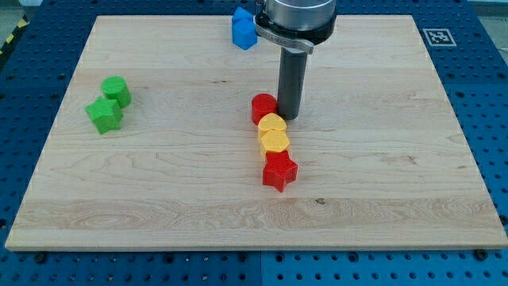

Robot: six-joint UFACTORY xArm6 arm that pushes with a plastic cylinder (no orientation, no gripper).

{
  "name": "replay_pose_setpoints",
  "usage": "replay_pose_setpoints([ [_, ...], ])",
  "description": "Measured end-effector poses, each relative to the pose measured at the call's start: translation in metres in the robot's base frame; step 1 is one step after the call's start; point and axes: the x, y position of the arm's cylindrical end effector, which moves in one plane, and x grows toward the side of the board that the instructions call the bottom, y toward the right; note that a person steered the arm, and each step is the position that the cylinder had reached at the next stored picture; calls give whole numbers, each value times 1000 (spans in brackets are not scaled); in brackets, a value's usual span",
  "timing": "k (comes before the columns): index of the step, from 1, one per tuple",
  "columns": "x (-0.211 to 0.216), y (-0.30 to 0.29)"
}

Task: Separate blue cube and blue triangle

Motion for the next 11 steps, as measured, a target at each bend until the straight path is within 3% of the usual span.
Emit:
replay_pose_setpoints([
  [2,-68,-19],
  [4,-128,-153],
  [5,-154,-155],
  [6,-225,-140],
  [7,-237,-135],
  [8,-237,-87],
  [11,-193,-49],
])
